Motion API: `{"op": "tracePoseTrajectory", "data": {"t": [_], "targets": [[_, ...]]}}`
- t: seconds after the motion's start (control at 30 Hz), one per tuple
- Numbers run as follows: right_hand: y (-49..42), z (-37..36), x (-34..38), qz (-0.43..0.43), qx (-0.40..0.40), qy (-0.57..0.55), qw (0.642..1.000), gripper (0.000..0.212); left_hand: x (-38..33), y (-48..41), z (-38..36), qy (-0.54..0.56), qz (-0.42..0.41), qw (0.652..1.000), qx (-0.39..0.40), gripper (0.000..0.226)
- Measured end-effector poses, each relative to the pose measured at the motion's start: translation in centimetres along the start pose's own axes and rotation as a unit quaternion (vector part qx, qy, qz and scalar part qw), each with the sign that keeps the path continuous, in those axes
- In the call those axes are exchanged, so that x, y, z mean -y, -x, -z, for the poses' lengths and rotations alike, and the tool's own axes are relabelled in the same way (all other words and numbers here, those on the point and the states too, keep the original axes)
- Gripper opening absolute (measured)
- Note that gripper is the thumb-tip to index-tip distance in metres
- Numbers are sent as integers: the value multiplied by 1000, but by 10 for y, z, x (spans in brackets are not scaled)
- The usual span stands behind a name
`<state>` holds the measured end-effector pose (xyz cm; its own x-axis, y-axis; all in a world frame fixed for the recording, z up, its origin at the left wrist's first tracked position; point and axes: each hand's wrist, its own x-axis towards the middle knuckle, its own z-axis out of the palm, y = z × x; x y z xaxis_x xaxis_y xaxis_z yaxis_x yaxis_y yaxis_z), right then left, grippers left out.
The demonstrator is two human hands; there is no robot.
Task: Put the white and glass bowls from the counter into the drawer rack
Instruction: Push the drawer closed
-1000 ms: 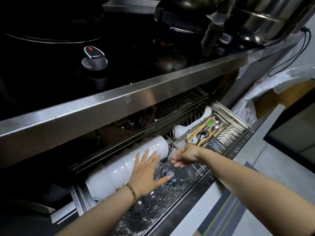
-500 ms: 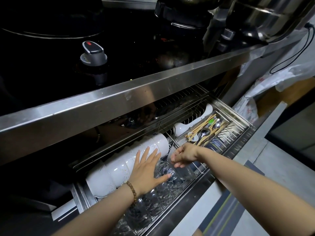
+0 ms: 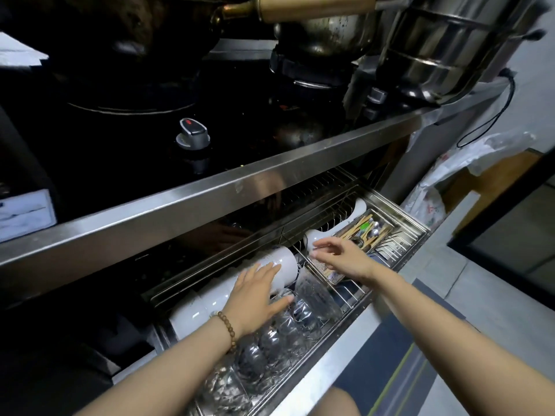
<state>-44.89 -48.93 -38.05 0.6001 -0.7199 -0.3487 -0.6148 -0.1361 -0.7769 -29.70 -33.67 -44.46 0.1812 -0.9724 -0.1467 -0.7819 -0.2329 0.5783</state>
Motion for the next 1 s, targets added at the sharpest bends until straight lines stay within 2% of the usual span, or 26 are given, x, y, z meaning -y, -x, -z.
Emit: {"op": "tracePoseTrajectory", "data": {"t": [0.1,0.17,0.3,0.43,0.53,0.67,0.8,1.0], "targets": [[37,-4,11,86,-92,-64,990,30,-16,19,31,-10,-41,998,-49,64],[61,-12,9,119,-140,-79,980,30,-27,35,52,-26,-79,993,-85,58],[98,-38,-3,146,-231,-71,959,41,-52,68,98,-82,-187,965,-166,50],[118,-71,-9,132,-336,-26,932,50,-73,91,143,-180,-261,916,-245,47],[125,-93,-6,69,-384,-81,917,70,-74,101,173,-234,-243,902,-269,55],[123,-106,3,14,-402,-163,901,93,-55,109,197,-278,-161,914,-248,72],[117,-107,3,12,-412,-168,895,97,-32,114,207,-300,-116,921,-219,74],[105,-111,9,28,-388,-191,901,90,-24,113,207,-284,-98,930,-210,76]]}}
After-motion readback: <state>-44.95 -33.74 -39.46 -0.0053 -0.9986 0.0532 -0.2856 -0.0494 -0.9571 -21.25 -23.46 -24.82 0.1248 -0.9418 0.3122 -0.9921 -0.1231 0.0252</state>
